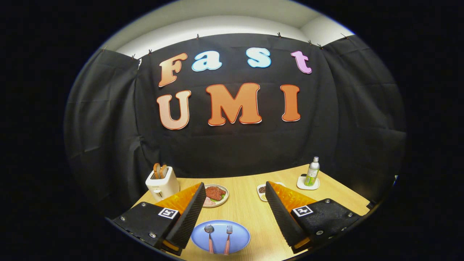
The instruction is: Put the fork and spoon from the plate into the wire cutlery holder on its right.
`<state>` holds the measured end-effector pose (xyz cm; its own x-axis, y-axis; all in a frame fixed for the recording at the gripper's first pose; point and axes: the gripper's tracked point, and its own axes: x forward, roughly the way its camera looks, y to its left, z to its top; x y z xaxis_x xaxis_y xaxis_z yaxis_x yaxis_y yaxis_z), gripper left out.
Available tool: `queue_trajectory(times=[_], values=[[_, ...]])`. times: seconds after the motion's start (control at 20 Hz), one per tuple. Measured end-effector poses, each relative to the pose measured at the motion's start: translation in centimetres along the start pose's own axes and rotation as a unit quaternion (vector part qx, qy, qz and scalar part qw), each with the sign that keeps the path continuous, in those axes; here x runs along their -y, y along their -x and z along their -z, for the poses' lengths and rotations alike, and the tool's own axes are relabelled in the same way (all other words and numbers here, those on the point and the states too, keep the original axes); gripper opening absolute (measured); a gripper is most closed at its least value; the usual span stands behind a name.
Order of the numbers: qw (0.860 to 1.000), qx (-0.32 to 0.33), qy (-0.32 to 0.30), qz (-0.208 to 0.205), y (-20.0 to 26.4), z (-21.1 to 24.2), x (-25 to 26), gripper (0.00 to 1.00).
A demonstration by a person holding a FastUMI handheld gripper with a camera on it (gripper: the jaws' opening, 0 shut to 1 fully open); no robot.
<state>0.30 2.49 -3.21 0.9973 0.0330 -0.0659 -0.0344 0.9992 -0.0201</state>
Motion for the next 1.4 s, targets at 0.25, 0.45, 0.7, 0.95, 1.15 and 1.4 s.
queue_trajectory(times=[0.25, 0.45, 0.7, 0.95, 1.15, 1.4], values=[[1.0, -0.018, 0.015, -0.002, 0.0, 2.9, 0.0, 0.98], [0.999, -0.05, 0.014, -0.009, -0.6, 7.1, -0.3, 0.99], [0.996, -0.085, 0.035, -0.02, -2.2, 12.8, -1.3, 0.99], [0.99, -0.136, 0.04, -0.029, -2.9, 18.8, -2.0, 0.95], [0.982, -0.177, 0.052, -0.029, -3.3, 23.0, -1.9, 0.88], [0.971, -0.232, 0.043, -0.04, -3.3, 26.9, -2.9, 0.76]])
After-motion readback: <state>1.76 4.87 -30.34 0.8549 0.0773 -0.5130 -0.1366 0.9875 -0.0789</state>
